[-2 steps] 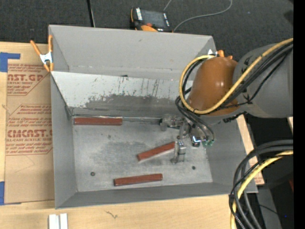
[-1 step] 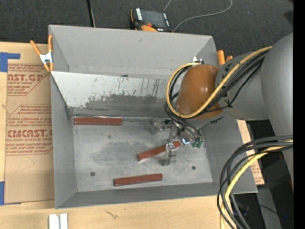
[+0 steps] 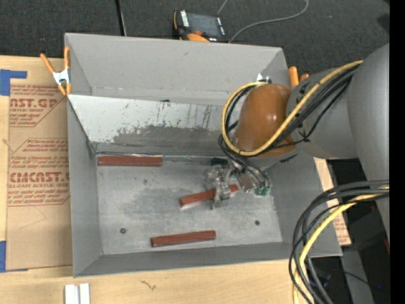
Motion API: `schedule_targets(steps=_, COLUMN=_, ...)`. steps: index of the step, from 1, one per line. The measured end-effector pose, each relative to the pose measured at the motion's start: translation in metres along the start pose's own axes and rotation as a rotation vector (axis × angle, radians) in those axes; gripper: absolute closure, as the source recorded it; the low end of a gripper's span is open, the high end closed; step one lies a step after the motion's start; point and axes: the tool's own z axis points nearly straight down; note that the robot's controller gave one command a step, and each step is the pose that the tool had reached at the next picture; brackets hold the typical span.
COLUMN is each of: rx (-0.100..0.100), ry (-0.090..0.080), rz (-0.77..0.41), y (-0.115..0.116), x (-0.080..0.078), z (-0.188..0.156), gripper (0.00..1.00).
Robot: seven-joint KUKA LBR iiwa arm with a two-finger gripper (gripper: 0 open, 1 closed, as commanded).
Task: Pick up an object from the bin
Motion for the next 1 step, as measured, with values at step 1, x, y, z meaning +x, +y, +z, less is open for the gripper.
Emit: schedule_targets(steps=1, rx=0.002, ry=-0.012, rz=0.023, y=0.0204, x=-0.0036, z=-0.2008, gripper=1.00)
